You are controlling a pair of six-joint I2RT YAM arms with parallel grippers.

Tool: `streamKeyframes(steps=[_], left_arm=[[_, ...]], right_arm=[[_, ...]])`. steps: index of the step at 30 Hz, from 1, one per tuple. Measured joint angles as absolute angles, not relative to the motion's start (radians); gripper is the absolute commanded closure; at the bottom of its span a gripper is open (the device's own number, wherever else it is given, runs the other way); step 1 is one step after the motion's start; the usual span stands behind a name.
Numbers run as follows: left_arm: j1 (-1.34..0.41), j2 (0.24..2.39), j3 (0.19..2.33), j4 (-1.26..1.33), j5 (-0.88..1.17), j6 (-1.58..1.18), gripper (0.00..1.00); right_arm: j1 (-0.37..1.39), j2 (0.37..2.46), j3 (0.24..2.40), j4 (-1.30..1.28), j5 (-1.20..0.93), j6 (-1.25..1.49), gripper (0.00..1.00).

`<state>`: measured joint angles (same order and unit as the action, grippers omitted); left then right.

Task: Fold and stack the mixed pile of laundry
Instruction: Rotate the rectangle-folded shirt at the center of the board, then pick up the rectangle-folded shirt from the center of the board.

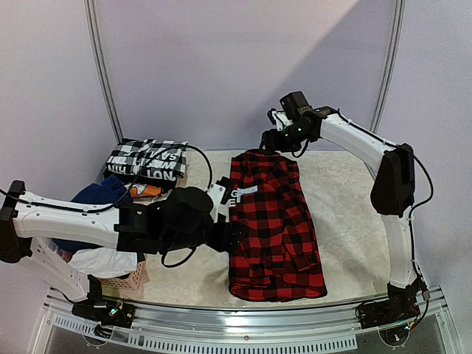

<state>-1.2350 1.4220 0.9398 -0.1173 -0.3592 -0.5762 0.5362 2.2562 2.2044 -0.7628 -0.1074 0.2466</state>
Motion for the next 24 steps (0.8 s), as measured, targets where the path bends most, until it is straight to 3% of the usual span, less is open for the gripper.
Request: streamKeyframes(steps=[2,3,10,15,24], left_arm=[[-1.235,1.378,0.935,-0.149,-0.411,-0.551,0.01],[-1.235,1.36,0.931,-0.162,-0.434,-0.536,0.0],[-1.232,1.218,0.856,-0.238,-0.584,-0.442,0.0],[-1.207,1.126,0.805,-0.255,-0.621,-0.415,0.0],[-1.137,1.052,0.783,-0.319,-0.532,-0.437,0.02]], right_arm=[[0.546,2.164,2.121,-0.732,-0.078,0.261,0.04],[0.549,2.127,2.082,-0.715,-0.067,0.273,0.01],[0.531,1.795,1.623,-0.47,-0.01,0.363,0.01],[0.445,1.616,1.321,-0.238,-0.111,0.476,0.01],[0.382,1.503,1.134,-0.197,-0.252,0.568,0.01]])
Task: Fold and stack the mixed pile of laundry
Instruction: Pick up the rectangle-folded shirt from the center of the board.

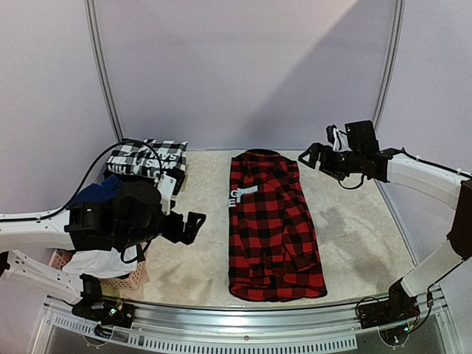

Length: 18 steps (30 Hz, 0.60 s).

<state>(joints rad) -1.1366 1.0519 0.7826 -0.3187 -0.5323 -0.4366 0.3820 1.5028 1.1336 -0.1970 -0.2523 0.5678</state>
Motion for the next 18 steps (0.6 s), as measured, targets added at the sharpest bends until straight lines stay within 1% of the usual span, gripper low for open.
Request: streamKeyframes(steps=[7,11,14,18], left_arm=[[-1.135,1.105,0.744,-0.335,-0.37,-0.514,0.08],[-1.134,1.146,0.677,-0.326,-0.265,-0.567,0.12],[-1.135,1.169,0.658,-0.311,-0.207,-0.595,0.16],[-1.145,1.196,0.649,-0.266,-0.131,-0.627,0.19]], right_arm=[[0.427,1.265,0.823,-0.224,-0.267,0.625,0.01],[0.522,1.186,0.759,-0.306,-0.228,0.666,0.01],[0.606,1.123,0.723,-0.381,-0.176,0.691,0.01],[0.674,1.029,0.655,-0.45,-0.17,0.734,0.01]])
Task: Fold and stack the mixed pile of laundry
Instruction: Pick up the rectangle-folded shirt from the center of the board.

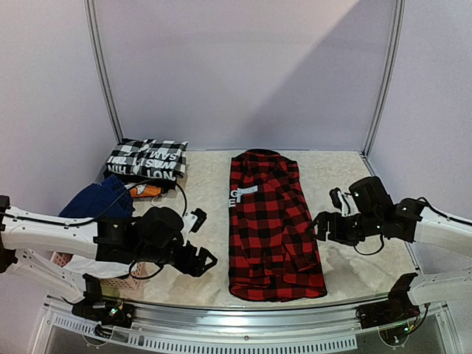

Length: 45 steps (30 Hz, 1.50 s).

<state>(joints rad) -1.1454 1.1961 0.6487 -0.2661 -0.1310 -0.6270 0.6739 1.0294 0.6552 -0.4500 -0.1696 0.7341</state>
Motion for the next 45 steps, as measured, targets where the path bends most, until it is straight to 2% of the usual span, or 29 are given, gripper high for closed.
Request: streamKeyframes(steps=[4,9,16,29,36,45], left_arm=[[-1.169,1.224,0.643,-0.231,-0.088,-0.656,0.2],[-1.217,1.276,0.611,-0.176,-0.046,-0.694,0.22],[-1.261,1.391,0.584,-0.08,-0.012,-0.746,0.27],[-1.277,1.493,0.575,0.093,0.02,-0.823,0.33],[-1.283,1.528,0.575,0.138,0.035,-0.846,0.4],[-1.287,1.567,0.574,0.172,0.034,-0.868,0.49]], right_arm=[[0.717,0.989,0.6,-0.515,-0.179,0.775,0.03],[0.763,0.982,0.515,-0.55,-0.222,0.823,0.11],[0.801,0.999,0.397,-0.545,-0.29,0.878,0.28],[0.807,0.978,0.351,-0.509,-0.373,0.912,0.58],[0.809,0.97,0.338,-0.519,-0.38,0.909,0.65],[0.81,0.984,0.331,-0.508,-0.379,0.903,0.79]])
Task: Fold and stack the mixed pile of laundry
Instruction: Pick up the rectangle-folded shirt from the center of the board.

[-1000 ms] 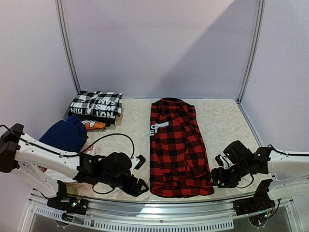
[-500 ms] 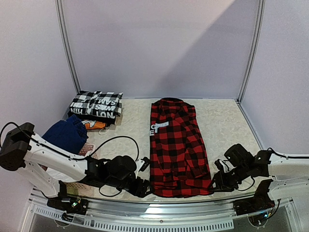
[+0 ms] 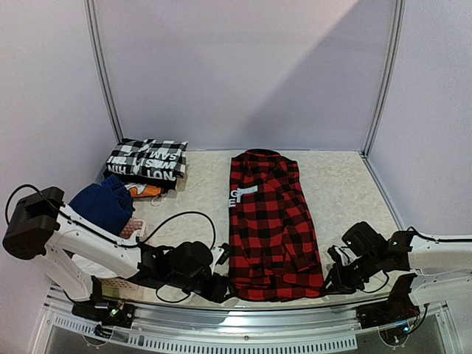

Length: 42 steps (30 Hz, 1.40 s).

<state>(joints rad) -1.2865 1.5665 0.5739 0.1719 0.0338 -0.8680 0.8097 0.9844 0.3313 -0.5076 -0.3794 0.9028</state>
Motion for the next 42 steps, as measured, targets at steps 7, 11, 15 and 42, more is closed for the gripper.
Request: streamKeyframes(steps=[7,11,15,42], left_arm=[[-1.29,1.595,0.573,0.208,0.032,-0.88,0.75],[-1.291,1.605,0.573,0.224,0.026,-0.887,1.0],[-1.294,1.605,0.573,0.229,0.017,-0.884,1.0],[-1.315,1.441,0.633,0.042,-0.11,-0.83,1.0]], right_arm=[[0.81,1.005,0.331,-0.489,-0.38,0.897,0.9],[0.811,1.01,0.329,-0.484,-0.38,0.895,0.97],[0.811,1.013,0.329,-0.479,-0.381,0.893,1.0],[0.811,0.951,0.516,-0.582,-0.294,0.85,1.0]])
